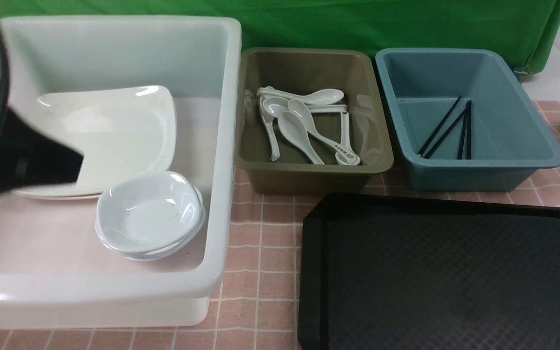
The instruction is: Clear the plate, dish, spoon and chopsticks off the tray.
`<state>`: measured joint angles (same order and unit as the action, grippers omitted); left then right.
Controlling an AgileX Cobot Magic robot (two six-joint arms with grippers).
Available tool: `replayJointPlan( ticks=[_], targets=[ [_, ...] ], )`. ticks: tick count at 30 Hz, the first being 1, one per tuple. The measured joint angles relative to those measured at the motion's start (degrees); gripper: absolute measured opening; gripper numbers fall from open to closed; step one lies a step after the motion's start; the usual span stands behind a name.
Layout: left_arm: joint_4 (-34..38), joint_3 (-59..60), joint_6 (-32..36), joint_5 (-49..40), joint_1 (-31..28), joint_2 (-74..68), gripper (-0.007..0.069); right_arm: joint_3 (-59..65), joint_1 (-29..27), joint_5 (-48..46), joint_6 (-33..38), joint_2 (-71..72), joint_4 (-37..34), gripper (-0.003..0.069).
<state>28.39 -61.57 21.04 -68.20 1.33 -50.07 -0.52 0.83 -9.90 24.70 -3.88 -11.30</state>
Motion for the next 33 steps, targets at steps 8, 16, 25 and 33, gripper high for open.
replayJointPlan(
  ticks=[8, 16, 25, 33],
  targets=[
    [3.6, 22.5, 0.3, 16.3, 0.0, 24.7, -0.0003, 0.0, 0.0, 0.0, -2.8, 0.0, -0.1, 0.0144],
    [8.0, 31.6, 0.6, 36.7, 0.0, 31.9, -0.0003, 0.0, 0.0, -0.2, -10.7, 0.0, -0.3, 0.0162],
    [7.7, 32.3, 0.8, 44.9, 0.0, 32.0, -0.0003, 0.0, 0.0, -0.2, -10.9, 0.0, -0.3, 0.0183],
    [6.2, 32.3, 0.9, 45.2, 0.0, 32.0, -0.0002, 0.0, 0.0, -0.2, -10.9, 0.0, -0.3, 0.0199]
  ],
)
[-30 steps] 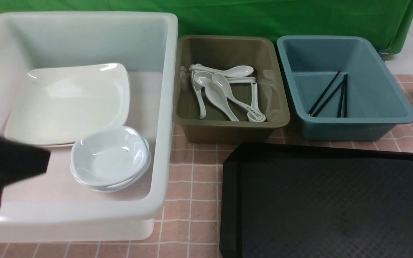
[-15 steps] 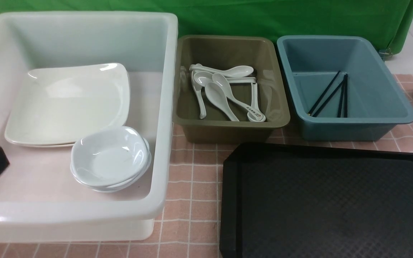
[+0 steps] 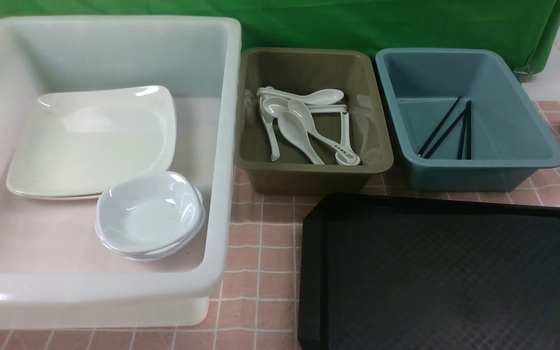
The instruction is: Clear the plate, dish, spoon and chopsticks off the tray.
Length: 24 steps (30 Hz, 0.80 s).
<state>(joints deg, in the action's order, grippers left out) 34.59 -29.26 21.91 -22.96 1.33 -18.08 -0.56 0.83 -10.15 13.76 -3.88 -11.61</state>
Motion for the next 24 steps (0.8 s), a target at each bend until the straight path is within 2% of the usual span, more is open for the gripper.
replayJointPlan(
  ticks=[6, 9, 14, 17, 20, 24],
  targets=[
    [-3.1, 0.0, 0.0, 0.0, 0.0, 0.0, -0.0002, 0.0, 0.0, 0.0, 0.0, 0.0, 0.0, 0.0202],
    [-7.6, 0.4, 0.0, 0.3, 0.0, 0.0, -0.0002, 0.0, 0.0, 0.0, 0.0, 0.0, 0.0, 0.0211],
    [-12.0, 6.2, -0.4, 6.6, 0.0, 1.2, 0.0, 0.0, 0.0, 0.0, 0.0, 0.0, -0.1, 0.0227],
    [-18.4, 13.4, -5.0, 11.3, 0.0, 4.1, 0.0, 0.0, 0.0, 0.0, 0.0, 0.0, -0.1, 0.0235],
    [-27.2, 22.3, -14.3, 16.2, 0.0, 9.2, 0.0, 0.0, 0.0, 0.0, 0.0, 0.0, -0.1, 0.0237],
    [-32.3, 27.4, -20.9, 17.1, 0.0, 13.2, 0.0, 0.0, 0.0, 0.0, 0.0, 0.0, -0.1, 0.0239]
  ],
)
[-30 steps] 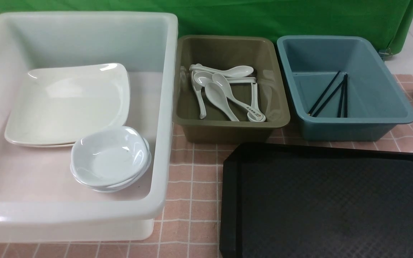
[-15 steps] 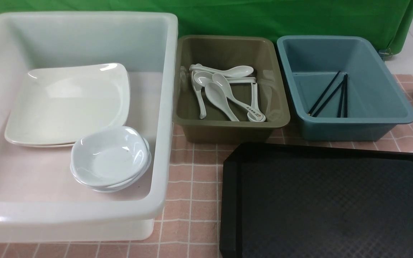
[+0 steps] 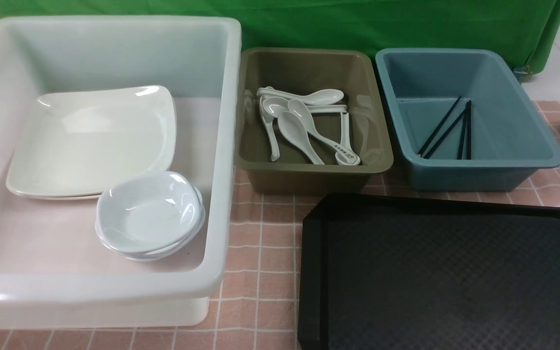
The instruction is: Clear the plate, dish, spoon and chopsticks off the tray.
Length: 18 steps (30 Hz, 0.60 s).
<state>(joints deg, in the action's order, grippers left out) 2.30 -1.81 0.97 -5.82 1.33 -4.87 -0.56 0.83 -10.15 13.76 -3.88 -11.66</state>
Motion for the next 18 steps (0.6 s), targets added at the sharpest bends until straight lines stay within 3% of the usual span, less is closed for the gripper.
replayJointPlan(
  ticks=[8, 18],
  targets=[
    [-2.3, 2.1, -2.6, -5.9, 0.0, 4.9, 0.0, 0.0, 0.0, 0.0, 0.0, 0.0, -0.1, 0.0239],
    [-2.3, 2.2, -2.7, -6.5, 0.0, 4.9, 0.0, 0.0, 0.0, 0.0, -0.1, 0.0, -0.1, 0.0239]
  ],
)
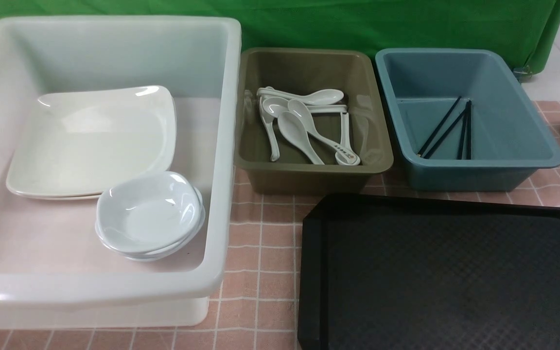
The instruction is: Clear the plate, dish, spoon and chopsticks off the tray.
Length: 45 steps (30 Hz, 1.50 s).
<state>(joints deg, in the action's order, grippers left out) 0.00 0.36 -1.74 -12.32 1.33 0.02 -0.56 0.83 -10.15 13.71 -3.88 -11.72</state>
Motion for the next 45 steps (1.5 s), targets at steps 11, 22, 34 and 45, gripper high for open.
replayJointPlan(
  ticks=[11, 22, 34, 45],
  targets=[
    [0.0, 0.0, 0.0, 0.0, 0.0, 0.0, 0.0001, 0.0, 0.0, 0.0, 0.0, 0.0, 0.0, 0.0239],
    [0.0, 0.0, 0.0, 0.0, 0.0, 0.0, 0.0001, 0.0, 0.0, 0.0, 0.0, 0.0, 0.8, 0.0239],
    [0.0, 0.0, 0.0, 0.0, 0.0, 0.0, 0.0001, 0.0, 0.0, 0.1, 0.0, 0.0, 2.0, 0.0239],
    [0.0, 0.0, 0.0, 0.0, 0.0, 0.0, 0.0004, 0.0, 0.0, 0.1, 0.0, 0.0, 2.0, 0.0239]
  ],
)
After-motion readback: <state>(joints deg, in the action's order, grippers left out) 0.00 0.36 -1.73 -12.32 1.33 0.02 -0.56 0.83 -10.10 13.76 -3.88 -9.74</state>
